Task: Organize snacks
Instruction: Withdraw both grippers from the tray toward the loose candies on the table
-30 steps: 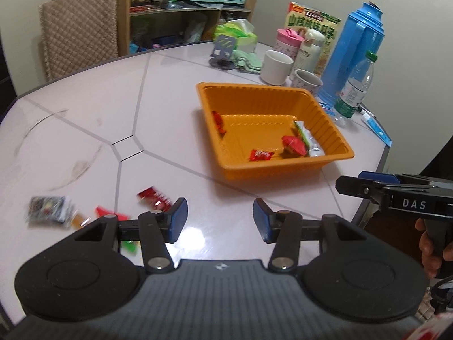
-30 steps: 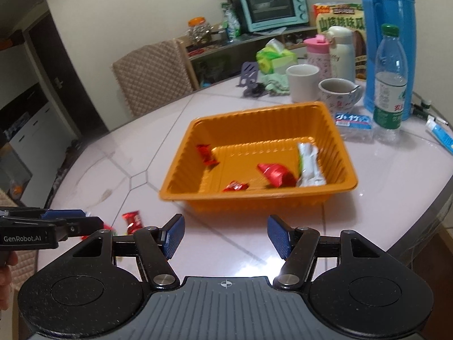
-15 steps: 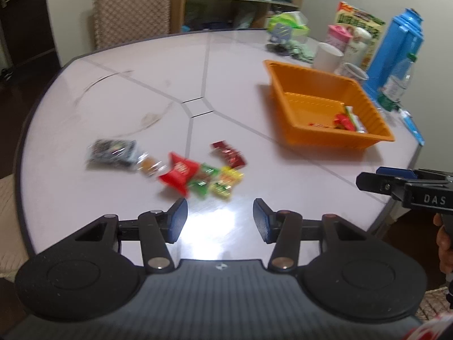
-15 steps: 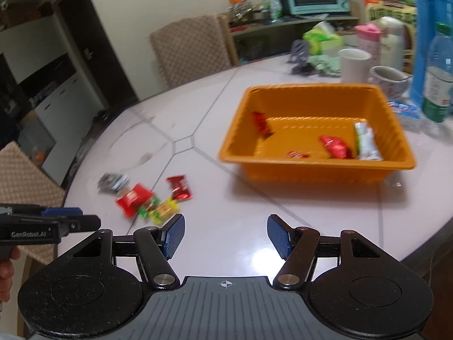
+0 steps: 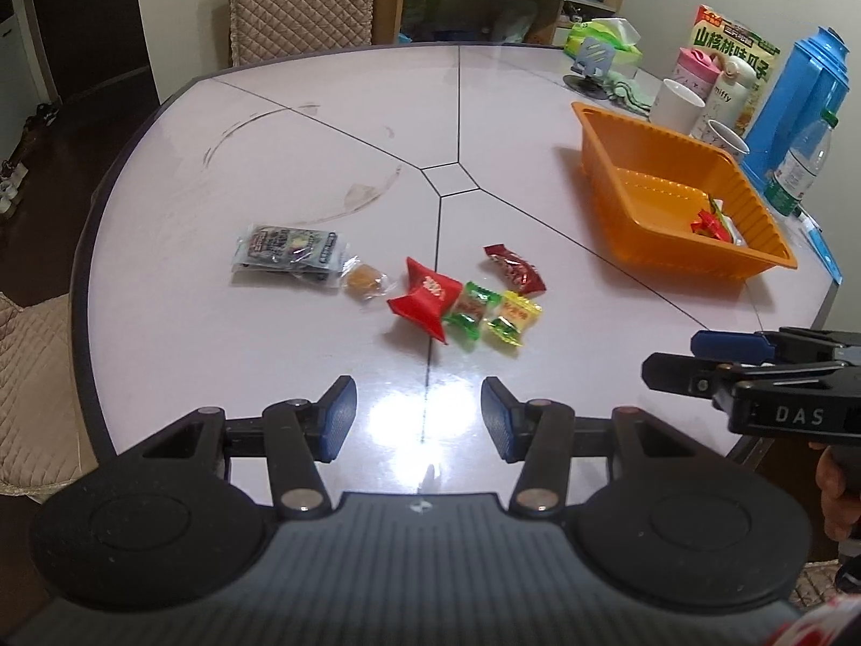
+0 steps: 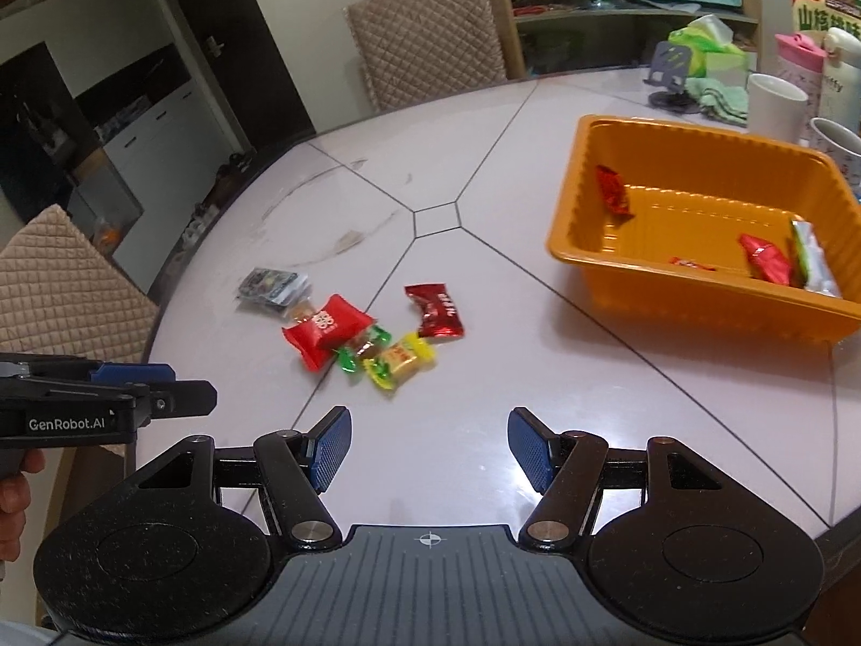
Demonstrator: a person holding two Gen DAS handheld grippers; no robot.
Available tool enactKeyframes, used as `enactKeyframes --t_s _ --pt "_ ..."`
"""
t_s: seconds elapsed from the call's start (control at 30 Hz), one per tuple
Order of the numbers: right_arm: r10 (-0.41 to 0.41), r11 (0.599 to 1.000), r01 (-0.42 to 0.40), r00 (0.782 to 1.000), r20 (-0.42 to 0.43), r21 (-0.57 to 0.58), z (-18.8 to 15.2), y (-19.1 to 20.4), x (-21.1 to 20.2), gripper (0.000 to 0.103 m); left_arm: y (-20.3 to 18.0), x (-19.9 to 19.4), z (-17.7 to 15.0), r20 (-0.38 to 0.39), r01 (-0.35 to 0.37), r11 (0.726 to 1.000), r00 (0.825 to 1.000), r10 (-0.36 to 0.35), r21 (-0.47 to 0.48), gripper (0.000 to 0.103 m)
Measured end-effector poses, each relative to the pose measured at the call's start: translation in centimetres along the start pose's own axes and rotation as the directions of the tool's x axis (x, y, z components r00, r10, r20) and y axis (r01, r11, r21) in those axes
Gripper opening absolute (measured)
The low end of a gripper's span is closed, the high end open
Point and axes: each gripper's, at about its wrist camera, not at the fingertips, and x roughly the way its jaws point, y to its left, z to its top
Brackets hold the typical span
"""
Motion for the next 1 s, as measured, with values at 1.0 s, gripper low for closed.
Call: enactKeyframes --t_s 1.0 --pt "-0.064 0.991 0.071 0.996 -0.069 0.109 3.0 2.5 8.7 0.049 3.7 4.0 2.7 -0.033 0.045 0.999 0.998 -0.045 0.015 0.047"
